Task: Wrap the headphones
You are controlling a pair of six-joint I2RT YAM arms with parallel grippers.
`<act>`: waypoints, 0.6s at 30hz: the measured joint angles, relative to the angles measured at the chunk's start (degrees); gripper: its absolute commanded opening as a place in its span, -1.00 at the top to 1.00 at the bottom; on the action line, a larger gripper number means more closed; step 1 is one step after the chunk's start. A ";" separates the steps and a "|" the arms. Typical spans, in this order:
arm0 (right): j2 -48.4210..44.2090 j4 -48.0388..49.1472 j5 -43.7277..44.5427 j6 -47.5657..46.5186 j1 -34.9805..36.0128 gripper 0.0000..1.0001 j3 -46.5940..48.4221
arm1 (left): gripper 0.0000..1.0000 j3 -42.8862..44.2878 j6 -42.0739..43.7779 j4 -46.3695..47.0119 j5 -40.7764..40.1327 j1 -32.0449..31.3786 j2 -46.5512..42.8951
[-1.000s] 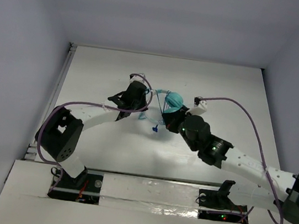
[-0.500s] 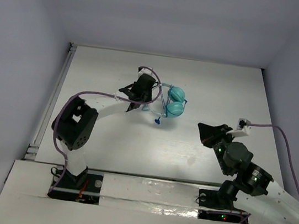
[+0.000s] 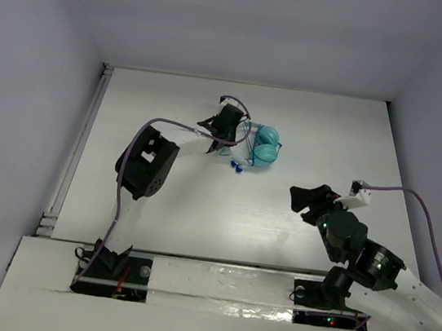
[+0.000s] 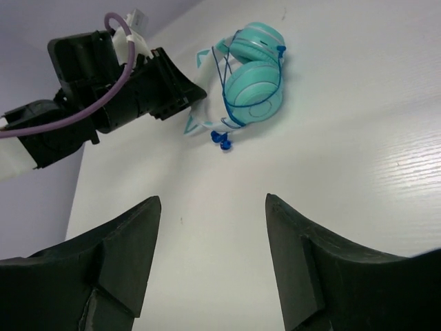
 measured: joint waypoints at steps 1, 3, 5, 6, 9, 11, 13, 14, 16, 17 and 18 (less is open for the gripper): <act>0.52 -0.20 0.04 0.00 0.00 -0.39 0.00 | 0.63 0.50 0.13 0.02 0.15 0.04 0.52; 1.27 -0.50 0.11 -0.04 0.00 -0.48 0.00 | 0.42 0.79 0.24 0.17 0.22 0.24 0.66; 1.66 -0.50 0.26 -0.22 0.00 -0.53 0.02 | 0.27 0.81 0.35 0.92 0.17 0.24 0.50; 1.66 -0.52 0.42 -0.31 0.00 -0.54 0.02 | 0.15 0.68 0.33 1.18 0.20 0.24 0.33; 1.64 -0.50 1.05 -0.83 0.00 -0.54 0.31 | -0.06 -3.32 -0.15 3.15 0.17 0.24 -3.39; 1.64 -0.55 1.73 -1.33 0.00 -0.54 0.92 | -0.10 -8.07 -0.92 3.76 0.11 0.24 -8.79; 1.57 -0.68 2.93 -1.84 0.00 -0.53 2.03 | -0.15 -12.83 -1.60 4.87 -0.07 0.24 -15.67; 1.44 -0.96 3.58 -2.14 0.00 -0.53 2.73 | -0.16 -14.75 -2.03 5.42 -0.24 0.24 -19.47; 0.46 -1.36 5.18 -2.67 0.00 -0.53 4.24 | -0.18 -18.03 -2.62 6.86 -0.61 0.24 -27.21; -0.46 -1.40 6.01 -3.13 0.00 -0.54 4.92 | -0.19 -19.56 -2.97 7.39 -0.81 0.22 -31.47; -1.60 -1.46 6.71 -3.50 0.00 -0.70 5.53 | -0.21 -20.68 -3.37 7.82 -1.07 0.22 -35.58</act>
